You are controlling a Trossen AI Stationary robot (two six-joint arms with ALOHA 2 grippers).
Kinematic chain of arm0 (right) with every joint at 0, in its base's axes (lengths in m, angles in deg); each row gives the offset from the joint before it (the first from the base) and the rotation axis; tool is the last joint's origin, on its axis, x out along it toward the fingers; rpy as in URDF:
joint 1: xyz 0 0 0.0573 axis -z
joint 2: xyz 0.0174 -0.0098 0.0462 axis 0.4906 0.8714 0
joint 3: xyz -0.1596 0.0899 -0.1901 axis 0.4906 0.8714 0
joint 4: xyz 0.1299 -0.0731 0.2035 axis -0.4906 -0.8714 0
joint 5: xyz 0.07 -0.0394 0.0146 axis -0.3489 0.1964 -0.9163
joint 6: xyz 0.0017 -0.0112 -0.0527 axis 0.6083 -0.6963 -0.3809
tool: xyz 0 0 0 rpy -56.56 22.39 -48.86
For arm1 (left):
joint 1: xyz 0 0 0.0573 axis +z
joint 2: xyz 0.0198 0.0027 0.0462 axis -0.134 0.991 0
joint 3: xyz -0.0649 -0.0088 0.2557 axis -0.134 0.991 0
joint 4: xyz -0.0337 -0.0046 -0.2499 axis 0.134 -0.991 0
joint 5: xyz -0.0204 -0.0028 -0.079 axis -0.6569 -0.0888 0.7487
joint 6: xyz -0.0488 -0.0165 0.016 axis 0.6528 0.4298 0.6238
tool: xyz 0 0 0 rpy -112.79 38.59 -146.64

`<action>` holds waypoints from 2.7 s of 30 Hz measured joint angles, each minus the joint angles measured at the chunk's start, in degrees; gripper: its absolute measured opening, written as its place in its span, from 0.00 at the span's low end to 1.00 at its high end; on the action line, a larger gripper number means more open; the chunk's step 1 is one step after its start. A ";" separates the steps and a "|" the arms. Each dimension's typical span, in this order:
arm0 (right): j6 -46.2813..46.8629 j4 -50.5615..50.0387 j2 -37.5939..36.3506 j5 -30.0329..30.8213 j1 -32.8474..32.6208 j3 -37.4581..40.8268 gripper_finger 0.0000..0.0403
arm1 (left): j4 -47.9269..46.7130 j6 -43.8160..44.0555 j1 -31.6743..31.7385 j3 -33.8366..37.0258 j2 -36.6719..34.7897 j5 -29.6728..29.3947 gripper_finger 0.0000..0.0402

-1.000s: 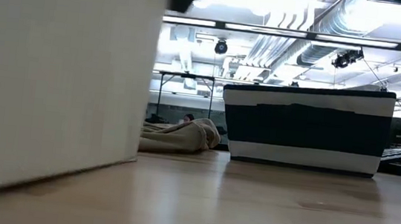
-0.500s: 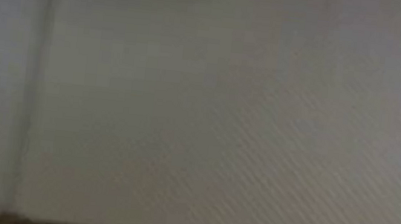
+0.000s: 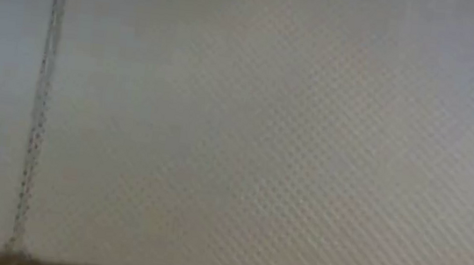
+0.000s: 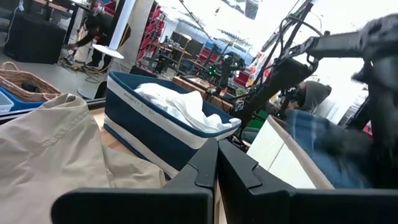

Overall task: Sort clothes
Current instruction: Put the blue checkered polo shirt into the white laundry bin

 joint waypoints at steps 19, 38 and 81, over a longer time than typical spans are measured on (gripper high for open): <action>-4.86 -9.69 15.42 -8.12 0.11 -0.51 0.08 | 0.00 0.01 0.02 0.00 0.00 0.00 0.00; -11.61 -12.81 0.91 -6.75 4.97 -1.57 0.54 | 0.00 0.01 0.00 0.02 0.02 0.00 0.00; 47.27 14.65 -39.06 26.48 -35.30 55.89 0.54 | 0.00 0.01 0.01 0.02 0.00 0.00 0.00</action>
